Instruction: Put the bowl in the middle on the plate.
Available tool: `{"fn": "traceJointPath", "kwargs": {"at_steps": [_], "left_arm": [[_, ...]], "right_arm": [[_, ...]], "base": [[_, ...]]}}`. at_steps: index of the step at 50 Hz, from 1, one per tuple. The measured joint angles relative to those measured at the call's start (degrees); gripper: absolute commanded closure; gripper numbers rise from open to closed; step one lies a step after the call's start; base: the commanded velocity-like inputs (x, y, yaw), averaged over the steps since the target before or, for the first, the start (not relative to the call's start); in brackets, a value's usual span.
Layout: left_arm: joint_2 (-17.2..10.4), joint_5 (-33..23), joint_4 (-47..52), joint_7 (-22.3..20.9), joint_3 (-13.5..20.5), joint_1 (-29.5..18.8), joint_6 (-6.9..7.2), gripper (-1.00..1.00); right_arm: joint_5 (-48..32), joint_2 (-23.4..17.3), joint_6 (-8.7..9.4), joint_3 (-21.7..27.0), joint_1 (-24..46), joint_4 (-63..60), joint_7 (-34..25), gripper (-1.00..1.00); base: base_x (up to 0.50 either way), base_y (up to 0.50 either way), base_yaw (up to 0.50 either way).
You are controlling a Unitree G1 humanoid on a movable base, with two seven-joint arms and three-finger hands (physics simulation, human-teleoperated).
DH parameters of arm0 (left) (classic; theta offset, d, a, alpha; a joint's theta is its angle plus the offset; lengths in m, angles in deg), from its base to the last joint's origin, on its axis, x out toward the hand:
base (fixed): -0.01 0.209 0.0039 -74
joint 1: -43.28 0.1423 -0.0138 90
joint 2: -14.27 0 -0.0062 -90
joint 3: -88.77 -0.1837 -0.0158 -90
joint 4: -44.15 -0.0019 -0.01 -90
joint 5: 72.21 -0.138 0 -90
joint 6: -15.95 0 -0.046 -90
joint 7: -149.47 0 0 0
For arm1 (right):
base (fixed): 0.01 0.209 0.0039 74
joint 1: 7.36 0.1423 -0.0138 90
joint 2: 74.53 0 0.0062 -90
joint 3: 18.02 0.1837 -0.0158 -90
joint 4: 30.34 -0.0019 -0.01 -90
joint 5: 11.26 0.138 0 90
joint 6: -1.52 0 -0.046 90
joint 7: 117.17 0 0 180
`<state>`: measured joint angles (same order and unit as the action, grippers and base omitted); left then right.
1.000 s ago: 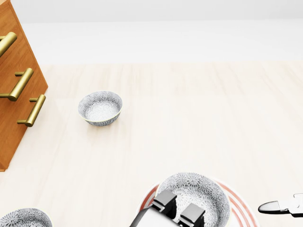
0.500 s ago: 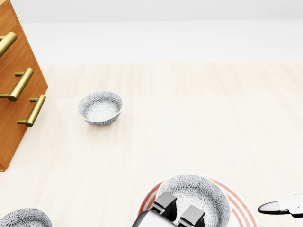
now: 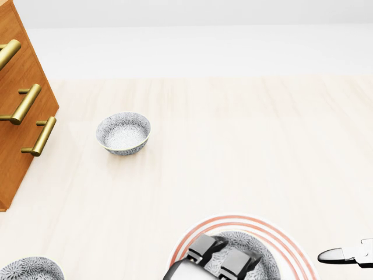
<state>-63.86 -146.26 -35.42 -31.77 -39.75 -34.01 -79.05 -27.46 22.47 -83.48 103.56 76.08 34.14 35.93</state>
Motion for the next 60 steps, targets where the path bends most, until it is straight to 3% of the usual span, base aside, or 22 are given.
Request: {"fn": "traceJointPath", "kwargs": {"at_steps": [22, 30, 33, 39, 44, 46, 51, 60], "left_arm": [[-0.1, 0.7, 1.5, -1.0, 0.6, -0.2, 0.00, -1.00], [-0.5, 3.7, 3.3, -3.3, 4.7, -0.7, 0.00, -1.00], [-0.6, 7.4, 4.7, -6.1, 8.6, -1.1, 0.00, -1.00], [-0.9, 17.6, 8.5, -15.7, 19.2, -2.2, 2.49, -1.00], [-2.4, 28.3, 8.1, -25.2, 30.7, -3.7, 6.39, -1.00], [-3.2, 33.6, 8.0, -29.5, 35.9, -4.6, 9.69, -1.00], [-6.5, 46.2, 4.0, -38.7, 48.3, -6.9, 10.00, -1.00], [-13.4, 71.6, -9.6, -38.8, 65.2, -9.5, 10.00, -1.00]], "right_arm": [[-0.1, 0.0, 0.00, 0.0, 0.0, 0.0, 0.1, -1.00], [0.0, 0.0, 0.00, 0.0, 0.0, 0.4, 0.3, -1.00], [0.0, 0.0, 0.00, -0.1, 0.0, 0.5, 0.4, -1.00], [-0.1, 0.0, 0.00, -0.1, 0.0, 0.7, 0.5, -1.00], [-0.2, 0.0, 0.00, -0.2, -0.1, 0.5, 0.5, -1.00], [-0.3, 0.0, 0.00, -0.2, -0.1, 0.5, 0.5, -1.00], [-0.5, 0.0, 0.00, -0.3, -0.1, 0.6, 0.5, -1.00], [-0.8, 0.0, 0.00, -0.5, -0.1, 1.2, 0.6, -1.00]], "base": [[0.00, 0.00, 0.00], [0.00, 0.00, 0.00], [0.00, 0.00, 0.00], [0.00, 0.00, 0.00], [0.00, 0.00, 0.00], [0.00, 0.00, 0.00], [0.00, 0.00, 0.00], [0.00, 0.00, 0.00]]}}
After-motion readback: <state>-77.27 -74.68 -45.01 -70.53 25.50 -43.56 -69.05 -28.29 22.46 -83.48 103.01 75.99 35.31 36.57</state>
